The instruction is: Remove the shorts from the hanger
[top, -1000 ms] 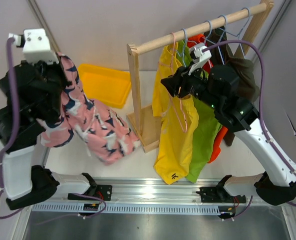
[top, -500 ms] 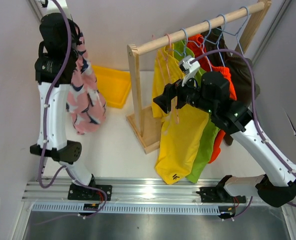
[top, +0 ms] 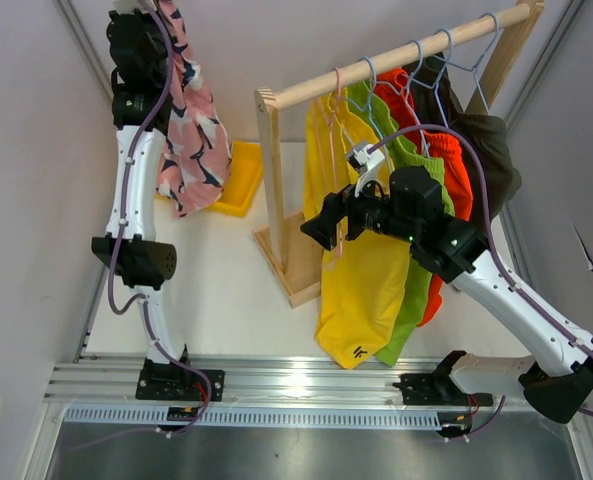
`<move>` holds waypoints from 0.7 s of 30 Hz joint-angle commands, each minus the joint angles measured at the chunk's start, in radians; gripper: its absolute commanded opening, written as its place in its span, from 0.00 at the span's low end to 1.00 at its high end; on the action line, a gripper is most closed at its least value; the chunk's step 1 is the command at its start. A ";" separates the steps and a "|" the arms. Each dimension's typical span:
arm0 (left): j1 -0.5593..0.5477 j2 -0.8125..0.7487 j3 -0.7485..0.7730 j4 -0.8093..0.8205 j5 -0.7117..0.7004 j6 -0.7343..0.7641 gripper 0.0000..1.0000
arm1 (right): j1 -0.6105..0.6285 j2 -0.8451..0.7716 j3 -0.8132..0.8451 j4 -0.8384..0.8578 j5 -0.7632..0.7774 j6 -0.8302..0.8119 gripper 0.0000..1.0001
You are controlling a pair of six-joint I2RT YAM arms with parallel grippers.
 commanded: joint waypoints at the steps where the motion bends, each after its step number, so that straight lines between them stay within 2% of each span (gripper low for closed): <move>1: 0.019 0.055 -0.019 0.160 -0.005 -0.056 0.00 | 0.018 -0.046 0.011 0.043 -0.049 0.003 0.99; 2: 0.022 0.061 -0.115 0.159 -0.009 -0.069 0.00 | 0.019 -0.054 0.021 0.040 -0.046 -0.003 0.99; 4: 0.032 0.083 -0.181 0.156 -0.013 -0.118 0.06 | 0.019 -0.069 0.074 0.020 -0.029 -0.013 0.99; 5: 0.036 0.095 -0.226 0.121 -0.010 -0.136 0.40 | 0.022 -0.072 0.098 0.009 -0.025 -0.025 0.99; 7: 0.053 0.150 -0.232 -0.002 0.019 -0.208 0.99 | 0.022 -0.074 0.178 -0.029 -0.008 -0.036 0.99; 11: 0.073 0.152 -0.238 -0.157 0.070 -0.288 0.99 | 0.024 -0.068 0.313 -0.107 0.029 -0.053 0.99; 12: 0.071 0.126 -0.329 -0.151 0.079 -0.294 0.99 | 0.022 -0.067 0.334 -0.126 0.032 -0.053 0.99; 16: 0.071 -0.029 -0.445 -0.122 0.111 -0.302 0.99 | 0.019 -0.067 0.403 -0.150 0.014 -0.027 0.99; 21: 0.070 -0.196 -0.482 -0.206 0.155 -0.304 0.99 | 0.019 -0.081 0.451 -0.153 0.052 -0.011 1.00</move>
